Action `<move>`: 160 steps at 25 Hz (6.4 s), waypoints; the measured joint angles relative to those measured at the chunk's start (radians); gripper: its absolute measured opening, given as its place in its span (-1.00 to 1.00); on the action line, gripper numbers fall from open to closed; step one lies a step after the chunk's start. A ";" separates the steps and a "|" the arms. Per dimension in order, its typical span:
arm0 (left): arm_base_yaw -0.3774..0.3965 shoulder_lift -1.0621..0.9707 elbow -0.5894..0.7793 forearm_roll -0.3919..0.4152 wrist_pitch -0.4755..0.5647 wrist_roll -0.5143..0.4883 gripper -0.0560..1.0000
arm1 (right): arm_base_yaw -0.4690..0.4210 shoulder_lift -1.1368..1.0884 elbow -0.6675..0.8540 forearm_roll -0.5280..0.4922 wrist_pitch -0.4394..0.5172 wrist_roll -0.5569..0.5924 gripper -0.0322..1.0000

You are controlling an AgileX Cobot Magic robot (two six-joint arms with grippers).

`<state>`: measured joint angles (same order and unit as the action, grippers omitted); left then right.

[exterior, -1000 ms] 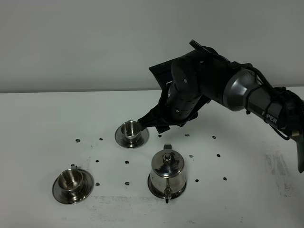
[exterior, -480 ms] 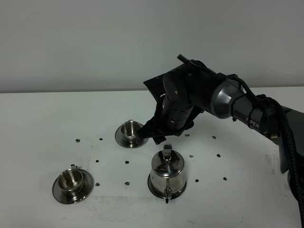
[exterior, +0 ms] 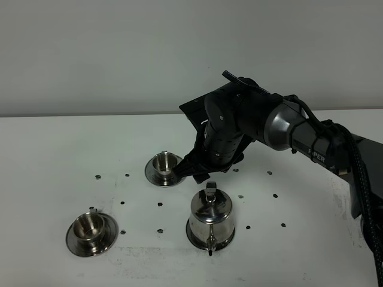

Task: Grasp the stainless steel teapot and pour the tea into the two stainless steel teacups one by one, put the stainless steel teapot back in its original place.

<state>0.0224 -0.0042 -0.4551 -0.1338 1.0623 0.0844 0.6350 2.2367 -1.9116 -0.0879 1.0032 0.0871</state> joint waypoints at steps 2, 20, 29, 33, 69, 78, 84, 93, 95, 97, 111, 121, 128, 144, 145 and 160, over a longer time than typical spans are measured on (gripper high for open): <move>0.000 0.000 0.000 0.000 0.000 0.000 0.06 | 0.000 0.000 0.000 -0.013 0.002 0.000 0.03; 0.000 0.000 0.000 0.000 0.000 -0.001 0.05 | 0.000 0.000 0.000 -0.046 0.051 -0.061 0.03; 0.000 0.000 0.000 0.000 0.000 -0.001 0.05 | 0.000 0.000 -0.001 -0.102 0.118 -0.063 0.03; 0.000 0.000 0.000 0.000 0.000 -0.001 0.05 | 0.000 0.000 -0.001 -0.120 0.156 -0.063 0.03; 0.000 0.000 0.000 0.000 0.000 0.000 0.05 | -0.050 -0.289 0.499 -0.119 -0.453 -0.082 0.03; 0.000 0.000 0.000 0.000 0.000 0.000 0.05 | -0.041 -0.249 0.499 -0.110 -0.442 -0.087 0.03; 0.000 0.000 0.000 0.000 0.000 0.000 0.05 | -0.041 -0.249 0.499 -0.130 -0.365 -0.087 0.03; 0.000 0.000 0.000 0.000 0.000 0.000 0.05 | -0.041 -0.251 0.499 -0.132 -0.265 -0.087 0.03; 0.000 0.000 0.000 0.000 0.000 0.000 0.05 | -0.041 -0.254 0.499 -0.130 -0.241 -0.087 0.03; 0.000 0.000 0.000 0.000 0.000 0.000 0.05 | -0.041 -0.263 0.499 -0.120 -0.214 -0.087 0.03; 0.000 0.000 0.000 0.000 0.000 0.000 0.05 | -0.041 -0.410 0.522 -0.143 -0.177 -0.087 0.02; 0.000 0.000 0.000 0.000 0.000 0.000 0.05 | -0.070 -0.561 0.872 -0.224 -0.618 -0.087 -0.03; 0.000 0.000 0.000 0.000 0.000 0.000 0.05 | -0.079 -0.462 0.890 -0.224 -0.685 -0.087 -0.04; 0.000 0.000 0.000 0.000 0.000 0.000 0.05 | -0.079 -0.482 0.890 -0.058 -0.600 -0.252 -0.05; 0.000 0.000 0.000 0.000 0.000 0.000 0.05 | -0.079 -0.483 0.890 -0.041 -0.599 -0.277 -0.05; 0.000 0.000 0.000 0.000 0.000 0.001 0.05 | -0.079 -0.483 0.881 0.233 -0.512 -0.453 -0.13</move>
<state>0.0224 -0.0042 -0.4551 -0.1338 1.0625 0.0853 0.5557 1.7538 -1.0309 0.1456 0.4912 -0.3655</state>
